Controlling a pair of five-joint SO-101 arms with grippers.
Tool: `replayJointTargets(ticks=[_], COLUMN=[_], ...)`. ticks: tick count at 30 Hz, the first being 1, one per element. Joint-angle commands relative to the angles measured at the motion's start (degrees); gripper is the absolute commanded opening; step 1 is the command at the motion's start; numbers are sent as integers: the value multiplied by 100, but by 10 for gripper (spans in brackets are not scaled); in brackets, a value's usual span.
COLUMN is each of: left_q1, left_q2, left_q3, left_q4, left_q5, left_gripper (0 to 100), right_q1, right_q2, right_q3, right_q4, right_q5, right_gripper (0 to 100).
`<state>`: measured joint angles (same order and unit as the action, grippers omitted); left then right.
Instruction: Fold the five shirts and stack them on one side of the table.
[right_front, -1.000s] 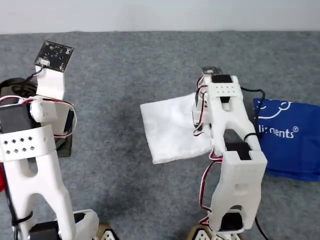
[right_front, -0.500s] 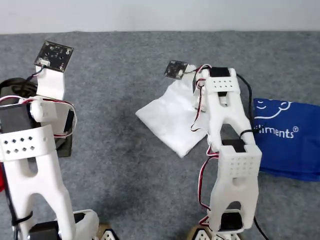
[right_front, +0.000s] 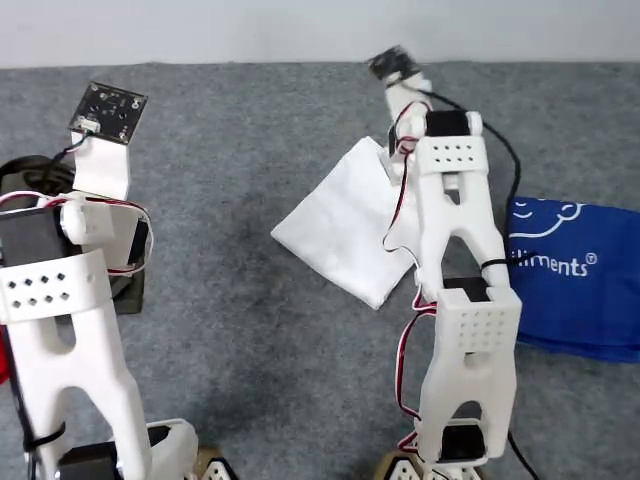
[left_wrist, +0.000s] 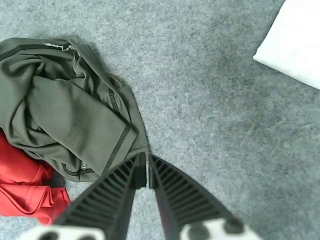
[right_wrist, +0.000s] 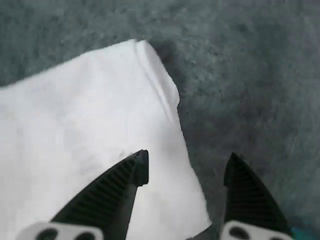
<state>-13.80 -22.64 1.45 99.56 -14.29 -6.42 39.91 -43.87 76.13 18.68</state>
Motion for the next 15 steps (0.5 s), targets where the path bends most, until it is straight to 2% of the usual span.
replayJointTargets(ticks=[1, 3, 6, 9, 15], left_q1=[-35, -35, -35, -35, -35], left_q2=[-185, -185, -176, -176, -185], left_q3=[-31, -31, -31, -31, -31], left_q4=[88, 88, 88, 79, 88], left_q5=[-79, -79, -79, -79, -79], left_gripper=[16, 16, 16, 16, 16], right_q1=[-171, -286, -514, -752, -787], right_q2=[-127, -127, -92, -84, 84], right_q3=[-862, -1196, -1653, -1776, -1415], right_q4=[725, 1182, 2114, 2695, 2615], right_q5=[-1582, -2611, -3745, -4571, -5459], right_gripper=[248, 255, 347, 448, 453])
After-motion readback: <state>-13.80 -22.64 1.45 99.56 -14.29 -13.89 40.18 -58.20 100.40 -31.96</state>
